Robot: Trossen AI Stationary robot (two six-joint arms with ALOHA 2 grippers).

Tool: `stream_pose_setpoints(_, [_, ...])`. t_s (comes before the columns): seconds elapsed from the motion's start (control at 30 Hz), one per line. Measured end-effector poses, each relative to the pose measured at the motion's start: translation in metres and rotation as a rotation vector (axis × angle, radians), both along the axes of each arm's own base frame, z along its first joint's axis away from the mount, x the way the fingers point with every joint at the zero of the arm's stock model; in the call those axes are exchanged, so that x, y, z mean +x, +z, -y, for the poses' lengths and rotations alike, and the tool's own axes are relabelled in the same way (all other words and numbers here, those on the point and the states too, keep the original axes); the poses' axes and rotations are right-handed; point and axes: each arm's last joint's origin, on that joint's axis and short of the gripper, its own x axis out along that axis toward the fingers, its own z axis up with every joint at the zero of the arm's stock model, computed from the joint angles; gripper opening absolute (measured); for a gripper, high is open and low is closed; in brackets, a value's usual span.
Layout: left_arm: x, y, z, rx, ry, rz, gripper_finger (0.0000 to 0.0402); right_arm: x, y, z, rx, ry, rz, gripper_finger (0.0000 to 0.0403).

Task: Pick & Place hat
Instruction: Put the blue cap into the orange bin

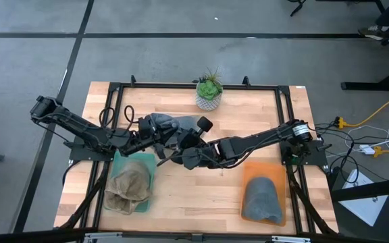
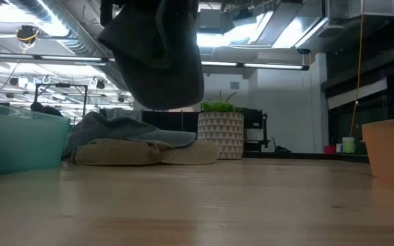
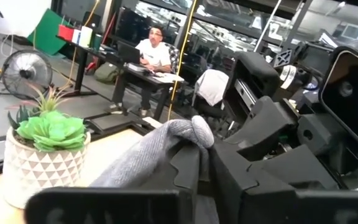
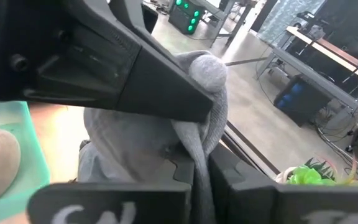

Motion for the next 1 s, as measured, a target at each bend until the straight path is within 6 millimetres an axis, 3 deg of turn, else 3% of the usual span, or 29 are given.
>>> stream_pose_setpoints(0.2, [0.0,-0.001,0.004,0.009,-0.052,-0.015,0.0081,-0.002,-0.002,-0.008,-0.002,0.054,-0.04,0.0007])
stream_pose_setpoints(0.4, [0.001,-0.001,0.009,0.029,-0.272,-0.011,0.0135,-0.012,-0.006,-0.021,0.011,0.092,-0.104,0.0007])
stream_pose_setpoints(0.57, [0.0,0.001,0.013,0.037,-0.406,0.005,0.0157,-0.023,0.001,-0.035,0.031,0.145,-0.108,0.0007])
stream_pose_setpoints(1.0, [-0.011,0.018,0.019,0.099,-0.689,0.12,0.0159,-0.092,0.031,-0.069,0.14,0.253,-0.187,0.0007])
